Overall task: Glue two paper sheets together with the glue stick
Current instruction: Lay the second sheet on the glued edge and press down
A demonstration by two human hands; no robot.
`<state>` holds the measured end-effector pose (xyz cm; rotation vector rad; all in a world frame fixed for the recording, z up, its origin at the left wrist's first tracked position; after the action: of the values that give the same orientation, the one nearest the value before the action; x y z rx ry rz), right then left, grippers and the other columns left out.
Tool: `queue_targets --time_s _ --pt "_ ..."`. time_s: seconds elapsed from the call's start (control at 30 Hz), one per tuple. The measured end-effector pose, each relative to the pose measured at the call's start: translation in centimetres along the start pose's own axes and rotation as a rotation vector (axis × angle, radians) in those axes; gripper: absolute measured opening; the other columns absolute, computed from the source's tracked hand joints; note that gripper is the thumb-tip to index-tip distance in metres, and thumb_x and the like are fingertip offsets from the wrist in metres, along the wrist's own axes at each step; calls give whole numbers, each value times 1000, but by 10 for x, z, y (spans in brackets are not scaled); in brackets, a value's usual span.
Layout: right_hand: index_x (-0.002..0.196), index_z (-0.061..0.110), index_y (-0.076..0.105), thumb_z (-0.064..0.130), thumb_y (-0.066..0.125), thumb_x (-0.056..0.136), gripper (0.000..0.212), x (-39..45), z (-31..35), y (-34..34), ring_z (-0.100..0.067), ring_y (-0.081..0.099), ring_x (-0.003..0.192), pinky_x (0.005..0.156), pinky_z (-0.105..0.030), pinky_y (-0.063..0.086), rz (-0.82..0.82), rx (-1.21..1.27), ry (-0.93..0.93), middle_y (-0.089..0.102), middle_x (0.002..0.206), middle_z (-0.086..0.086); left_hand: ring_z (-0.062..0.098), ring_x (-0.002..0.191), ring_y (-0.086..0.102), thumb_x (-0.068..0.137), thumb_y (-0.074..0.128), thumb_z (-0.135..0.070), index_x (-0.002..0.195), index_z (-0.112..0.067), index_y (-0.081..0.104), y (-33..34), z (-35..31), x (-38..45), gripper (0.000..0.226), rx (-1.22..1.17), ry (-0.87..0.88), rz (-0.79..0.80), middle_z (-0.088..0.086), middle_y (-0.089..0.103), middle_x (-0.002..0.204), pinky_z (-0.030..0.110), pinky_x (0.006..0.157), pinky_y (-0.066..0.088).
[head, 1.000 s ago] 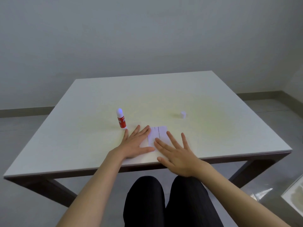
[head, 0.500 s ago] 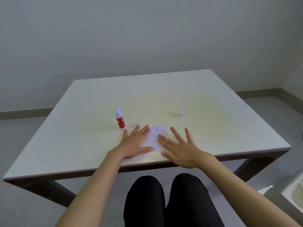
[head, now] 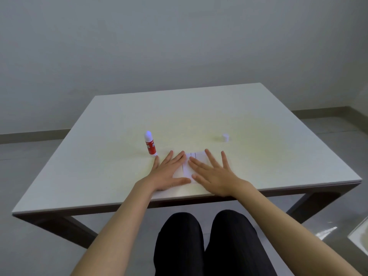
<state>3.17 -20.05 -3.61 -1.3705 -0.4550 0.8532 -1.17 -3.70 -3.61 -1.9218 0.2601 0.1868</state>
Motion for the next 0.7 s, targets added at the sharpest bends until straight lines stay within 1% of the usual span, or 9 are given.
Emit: queue_targets --time_s 0.07,0.13,0.2,0.3,0.37,0.43,0.57,0.63,0.7 --pt "149 35 -9 55 6 96 58 8 -10 -8 -23 -28 142 109 -56 -24 -14 -14 90 -12 158 20 11 146 -19 87 45 -61 151 -28 -5 0 0 1 88 5 -5 5 -16 -11 159 50 115 -16" --pt "149 32 -8 54 7 96 60 12 -8 -10 -25 -27 143 109 -57 -24 -30 -31 128 -12 159 17 11 146 -19 87 44 -62 151 -28 -5 0 0 1 88 7 -2 6 -17 -12 159 50 116 -16" --pt "149 32 -9 56 7 95 62 9 6 -5 -26 -28 142 107 -56 -26 -49 -42 70 -11 159 15 11 146 -19 86 44 -63 151 -28 -5 0 1 1 89 -7 6 3 -18 -12 159 50 116 -16" --pt "147 42 -8 60 2 91 59 -1 21 7 -22 -28 141 103 -55 -29 -57 -49 -98 -11 158 19 11 146 -19 87 45 -61 151 -28 -4 1 2 1 87 -7 18 -1 -18 -12 159 49 115 -17" --pt "145 49 -6 61 -1 90 56 -4 13 7 -20 -29 140 102 -55 -30 -50 -59 -111 -11 157 23 11 146 -19 86 45 -62 151 -28 -4 2 2 1 88 -14 18 -4 -19 -11 159 49 115 -17" --pt "145 50 -6 58 2 93 53 -1 -2 2 -22 -28 142 104 -56 -28 -45 -50 -38 -11 157 23 10 145 -19 86 45 -63 151 -28 -4 1 2 1 89 -13 9 -3 -18 -11 159 49 115 -17" --pt "147 42 -7 52 7 97 53 7 -21 -8 -26 -22 145 111 -59 -20 -65 -53 151 -10 159 18 11 146 -19 87 45 -60 151 -27 -6 0 1 1 89 12 -3 18 -17 -12 159 49 116 -16" --pt "148 39 -7 57 4 94 58 4 -6 -3 -27 -25 144 109 -58 -23 -85 -74 110 -10 160 15 11 146 -19 87 46 -61 151 -28 -6 0 0 1 89 -2 2 14 -17 -12 159 49 115 -17" --pt "149 36 -5 63 -3 87 68 -3 17 8 -23 -28 142 106 -55 -27 -117 -114 -29 -8 160 14 11 146 -19 85 46 -63 151 -28 -4 1 1 1 90 -18 10 3 -18 -12 159 50 115 -17"
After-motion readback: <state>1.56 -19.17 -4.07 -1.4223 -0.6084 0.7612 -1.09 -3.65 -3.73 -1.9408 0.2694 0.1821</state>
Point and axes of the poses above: each hand's wrist, its own x-axis towards the middle knuckle, its own y-axis out of the palm, z = x × y, the point moved 4 cm from there along x, towards the middle knuckle
